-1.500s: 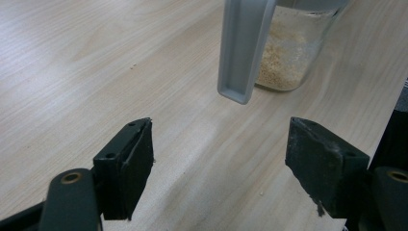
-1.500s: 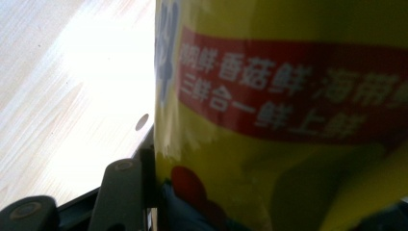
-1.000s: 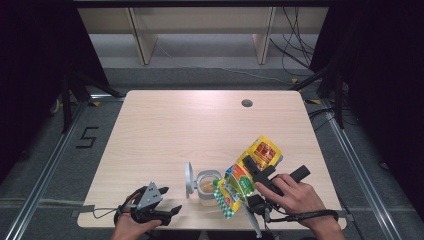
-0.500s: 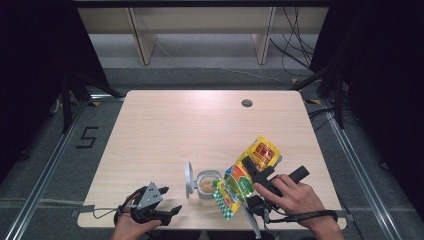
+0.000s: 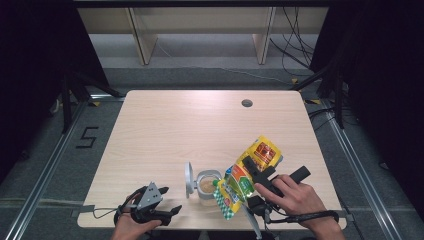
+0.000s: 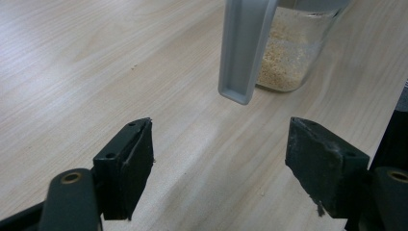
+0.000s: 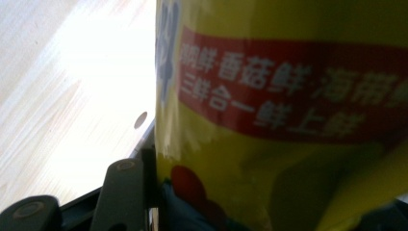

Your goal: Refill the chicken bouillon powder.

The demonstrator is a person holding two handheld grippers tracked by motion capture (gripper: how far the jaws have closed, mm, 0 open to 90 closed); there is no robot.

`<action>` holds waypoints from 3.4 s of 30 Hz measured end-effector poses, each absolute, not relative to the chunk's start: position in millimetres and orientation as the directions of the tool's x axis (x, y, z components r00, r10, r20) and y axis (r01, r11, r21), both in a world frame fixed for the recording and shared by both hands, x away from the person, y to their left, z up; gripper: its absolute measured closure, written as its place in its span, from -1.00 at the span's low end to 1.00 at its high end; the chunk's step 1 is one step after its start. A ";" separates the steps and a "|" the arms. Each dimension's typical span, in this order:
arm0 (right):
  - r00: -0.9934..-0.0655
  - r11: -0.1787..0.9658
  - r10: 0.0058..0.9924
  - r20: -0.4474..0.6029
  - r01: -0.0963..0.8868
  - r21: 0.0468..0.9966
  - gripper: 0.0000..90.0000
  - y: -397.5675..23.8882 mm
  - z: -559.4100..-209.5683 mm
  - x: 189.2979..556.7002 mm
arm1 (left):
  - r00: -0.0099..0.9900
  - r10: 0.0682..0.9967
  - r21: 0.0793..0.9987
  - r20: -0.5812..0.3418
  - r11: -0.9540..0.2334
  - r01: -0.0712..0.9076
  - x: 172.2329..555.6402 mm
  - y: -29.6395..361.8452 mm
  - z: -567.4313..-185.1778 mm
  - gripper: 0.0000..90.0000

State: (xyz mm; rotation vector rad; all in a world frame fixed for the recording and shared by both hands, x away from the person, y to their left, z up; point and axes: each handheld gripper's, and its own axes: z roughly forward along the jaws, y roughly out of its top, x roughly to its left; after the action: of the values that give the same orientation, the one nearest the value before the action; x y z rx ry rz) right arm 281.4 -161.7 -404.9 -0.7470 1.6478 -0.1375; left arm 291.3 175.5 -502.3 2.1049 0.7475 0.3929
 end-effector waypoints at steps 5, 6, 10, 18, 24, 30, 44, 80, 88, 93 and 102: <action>-0.035 0.785 -0.536 -0.843 -0.387 -0.483 0.10 -162.0 -405.1 281.7 | 0.767 0.641 0.798 0.008 -0.467 0.382 291.2 176.7 -502.4 -0.44; -0.038 0.786 -0.541 -0.840 -0.380 -0.488 0.10 -162.5 -404.9 281.8 | 0.772 0.636 0.797 0.018 -0.475 0.372 291.7 176.9 -502.0 -0.44; -0.034 0.781 -0.544 -0.838 -0.387 -0.491 0.10 -161.7 -406.3 281.5 | 0.778 0.628 0.799 0.024 -0.480 0.362 292.0 176.7 -501.6 -0.44; -0.038 0.777 -0.552 -0.833 -0.385 -0.497 0.10 -161.0 -407.8 281.8 | 0.778 0.628 0.799 0.024 -0.480 0.362 292.0 176.8 -501.6 -0.44; -0.036 0.777 -0.549 -0.835 -0.390 -0.494 0.10 -160.8 -407.6 281.4 | 0.769 0.639 0.805 0.007 -0.459 0.374 291.0 175.9 -502.2 -0.44; -0.036 0.782 -0.547 -0.836 -0.380 -0.494 0.10 -162.7 -406.0 282.0 | 0.767 0.641 0.797 0.013 -0.469 0.379 291.4 176.9 -502.2 -0.44; -0.039 0.778 -0.550 -0.834 -0.386 -0.495 0.10 -161.5 -407.9 282.1 | 0.769 0.639 0.799 0.007 -0.466 0.380 291.1 176.7 -502.0 -0.44; -0.030 0.779 -0.548 -0.836 -0.381 -0.497 0.10 -163.1 -404.8 281.3 | 0.766 0.643 0.797 0.006 -0.466 0.385 291.5 176.9 -502.6 -0.44; -0.029 0.780 -0.546 -0.837 -0.382 -0.496 0.10 -163.0 -405.1 281.6 | 0.766 0.642 0.798 0.011 -0.468 0.381 291.7 177.4 -502.4 -0.44; -0.028 0.780 -0.546 -0.838 -0.384 -0.495 0.10 -163.7 -407.2 281.2 | 0.759 0.651 0.813 -0.006 -0.439 0.383 289.4 173.6 -502.9 -0.44; -0.031 0.779 -0.547 -0.836 -0.385 -0.495 0.10 -163.0 -407.0 281.2 | 0.762 0.648 0.811 -0.002 -0.445 0.381 289.5 174.3 -502.5 -0.44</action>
State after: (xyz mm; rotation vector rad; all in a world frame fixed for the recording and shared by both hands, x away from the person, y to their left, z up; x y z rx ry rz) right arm 281.2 -163.0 -407.0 -0.7509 1.6473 -0.1522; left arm 289.5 174.3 -502.5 2.0871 0.7686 0.3898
